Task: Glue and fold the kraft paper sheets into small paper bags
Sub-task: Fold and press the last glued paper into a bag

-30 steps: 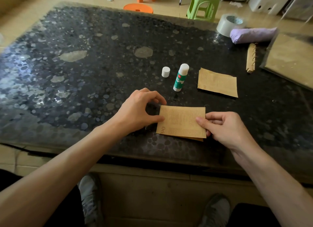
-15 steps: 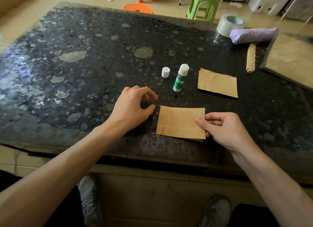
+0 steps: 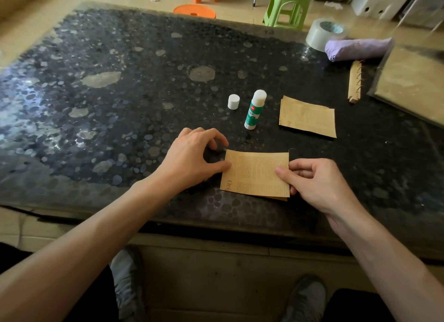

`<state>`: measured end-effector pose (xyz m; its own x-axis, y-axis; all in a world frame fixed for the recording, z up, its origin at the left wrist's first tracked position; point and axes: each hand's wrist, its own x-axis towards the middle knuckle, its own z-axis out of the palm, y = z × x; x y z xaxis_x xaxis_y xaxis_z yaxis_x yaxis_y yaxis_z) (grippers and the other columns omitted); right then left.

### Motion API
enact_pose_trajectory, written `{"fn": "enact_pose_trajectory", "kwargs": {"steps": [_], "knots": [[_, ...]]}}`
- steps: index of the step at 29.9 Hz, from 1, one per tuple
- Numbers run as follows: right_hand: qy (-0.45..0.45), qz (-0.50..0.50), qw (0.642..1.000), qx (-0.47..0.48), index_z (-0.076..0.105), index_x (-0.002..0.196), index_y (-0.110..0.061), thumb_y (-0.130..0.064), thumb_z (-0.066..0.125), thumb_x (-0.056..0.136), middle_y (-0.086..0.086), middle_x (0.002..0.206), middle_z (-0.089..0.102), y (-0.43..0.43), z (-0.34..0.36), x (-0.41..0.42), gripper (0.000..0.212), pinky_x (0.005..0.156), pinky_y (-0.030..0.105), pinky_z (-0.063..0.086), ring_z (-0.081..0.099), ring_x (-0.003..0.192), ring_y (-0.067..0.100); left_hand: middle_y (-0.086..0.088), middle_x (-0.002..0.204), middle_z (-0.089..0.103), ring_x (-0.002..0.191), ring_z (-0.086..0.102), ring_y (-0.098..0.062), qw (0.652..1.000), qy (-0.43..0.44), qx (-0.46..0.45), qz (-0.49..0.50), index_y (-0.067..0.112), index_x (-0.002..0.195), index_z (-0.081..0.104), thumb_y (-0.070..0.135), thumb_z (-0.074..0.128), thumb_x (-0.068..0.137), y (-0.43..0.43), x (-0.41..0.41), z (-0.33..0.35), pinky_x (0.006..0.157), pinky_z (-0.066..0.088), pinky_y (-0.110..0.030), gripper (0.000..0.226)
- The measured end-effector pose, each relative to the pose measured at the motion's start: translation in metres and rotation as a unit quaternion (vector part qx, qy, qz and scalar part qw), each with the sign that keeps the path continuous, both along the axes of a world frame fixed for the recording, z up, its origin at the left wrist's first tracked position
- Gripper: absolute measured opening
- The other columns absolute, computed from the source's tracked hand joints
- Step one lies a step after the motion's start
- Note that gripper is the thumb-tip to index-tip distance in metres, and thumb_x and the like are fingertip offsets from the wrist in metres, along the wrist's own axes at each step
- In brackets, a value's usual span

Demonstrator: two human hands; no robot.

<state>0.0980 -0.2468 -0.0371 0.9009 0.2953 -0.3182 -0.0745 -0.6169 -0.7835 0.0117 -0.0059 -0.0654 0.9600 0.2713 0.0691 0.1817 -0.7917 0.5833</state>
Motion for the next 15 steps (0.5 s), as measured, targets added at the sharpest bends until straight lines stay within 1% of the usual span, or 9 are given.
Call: {"fn": "enact_pose_trajectory", "kwargs": {"steps": [4,8,11,13,15], "knots": [[-0.006,-0.004,1.000,-0.005,0.072,0.099,-0.030,-0.035,0.078,0.091,-0.009,0.076,0.076,-0.0003,-0.0006,0.0002,0.011,0.063,0.019,0.046,0.068,0.066,0.004,0.018,0.099,0.056,0.104,0.048,-0.012,1.000,0.003,0.005,-0.006,0.042,0.112,0.064,0.057,0.078,0.077,-0.0012,0.0000,-0.0007,0.093,0.043,-0.031,0.041],[-0.018,-0.001,1.000,-0.025,0.076,0.109,-0.022,-0.034,0.077,0.092,-0.008,0.080,0.076,0.0001,-0.0029,0.0001,0.021,0.062,0.019,0.046,0.068,0.067,0.005,0.017,0.105,0.052,0.109,0.045,-0.011,0.997,0.019,0.064,-0.035,0.048,0.110,0.066,0.062,0.071,0.080,-0.0041,0.0003,-0.0005,0.095,0.043,-0.034,0.034],[-0.030,0.004,0.998,-0.055,0.075,0.113,-0.024,-0.035,0.078,0.091,-0.011,0.083,0.075,0.0008,-0.0038,0.0002,0.025,0.061,0.017,0.047,0.070,0.068,0.004,0.016,0.107,0.050,0.109,0.042,-0.010,0.996,0.028,0.071,-0.040,0.048,0.112,0.065,0.062,0.069,0.082,-0.0038,0.0010,-0.0005,0.096,0.041,-0.034,0.034],[-0.087,0.018,0.991,-0.098,0.071,0.113,-0.026,-0.039,0.081,0.087,-0.013,0.081,0.072,0.0011,-0.0043,-0.0023,0.030,0.064,0.020,0.052,0.069,0.070,0.002,0.016,0.108,0.050,0.110,0.042,-0.010,0.996,0.033,0.071,-0.042,0.048,0.113,0.065,0.062,0.069,0.082,-0.0034,0.0013,-0.0004,0.096,0.040,-0.033,0.034],[-0.197,0.031,0.969,-0.145,0.065,0.118,-0.029,-0.041,0.085,0.083,-0.016,0.079,0.065,-0.0005,-0.0064,-0.0079,0.042,0.071,0.028,0.058,0.066,0.073,0.002,0.016,0.108,0.050,0.111,0.043,-0.011,0.996,0.038,0.068,-0.042,0.048,0.113,0.065,0.062,0.070,0.082,-0.0032,0.0016,-0.0002,0.096,0.039,-0.033,0.034]]}}
